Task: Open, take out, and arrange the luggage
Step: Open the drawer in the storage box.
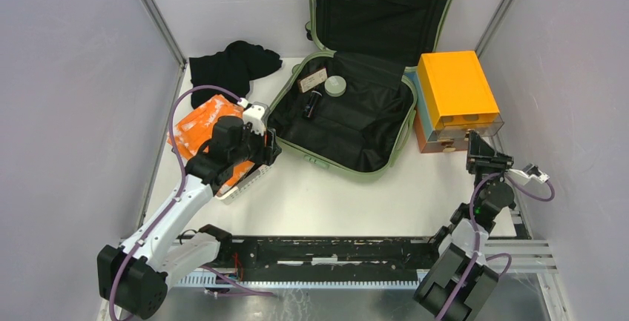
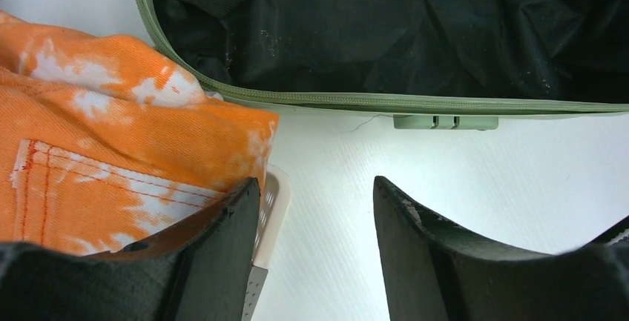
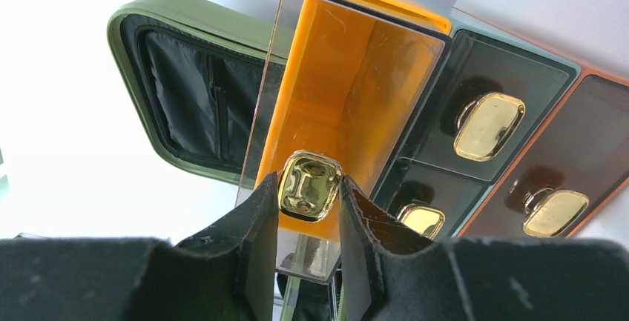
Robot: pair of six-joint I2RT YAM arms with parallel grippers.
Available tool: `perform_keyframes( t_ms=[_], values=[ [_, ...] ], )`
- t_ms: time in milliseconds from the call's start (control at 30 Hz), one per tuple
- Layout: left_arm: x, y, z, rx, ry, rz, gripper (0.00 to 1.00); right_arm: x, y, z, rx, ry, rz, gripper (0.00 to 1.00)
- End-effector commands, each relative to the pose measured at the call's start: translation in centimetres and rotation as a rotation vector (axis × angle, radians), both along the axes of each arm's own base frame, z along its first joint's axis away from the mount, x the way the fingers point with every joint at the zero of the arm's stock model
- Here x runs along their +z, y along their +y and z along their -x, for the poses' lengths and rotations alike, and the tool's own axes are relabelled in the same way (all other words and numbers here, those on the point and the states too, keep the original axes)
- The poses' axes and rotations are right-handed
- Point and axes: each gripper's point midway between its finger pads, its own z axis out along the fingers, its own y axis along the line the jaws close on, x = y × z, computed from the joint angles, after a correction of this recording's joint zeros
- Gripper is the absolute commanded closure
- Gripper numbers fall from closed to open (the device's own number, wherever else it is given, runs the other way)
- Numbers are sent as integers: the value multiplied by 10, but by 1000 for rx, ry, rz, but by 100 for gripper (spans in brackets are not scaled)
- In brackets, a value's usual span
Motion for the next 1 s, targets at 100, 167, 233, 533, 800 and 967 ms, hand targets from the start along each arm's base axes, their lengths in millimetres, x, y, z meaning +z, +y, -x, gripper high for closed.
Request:
perform_keyframes(
  t_ms=[100, 167, 233, 533, 800, 967],
  values=[
    [18, -4, -4, -29, -70, 11, 36, -77, 28, 34, 8, 78, -16, 66],
    [18, -4, -4, -31, -70, 11, 36, -80, 29, 36, 9, 82, -15, 66],
    [19, -4, -4, -30, -71, 13, 36, -85, 31, 37, 9, 92, -17, 65],
    [19, -4, -3, -31, -72, 15, 36, -104, 35, 44, 3, 120, -27, 55],
    [19, -4, -3, -28, -73, 15, 36, -123, 36, 45, 3, 179, -45, 46],
    [18, -4, -3, -30, -70, 14, 36, -142, 36, 44, 16, 274, -68, 44]
  ],
)
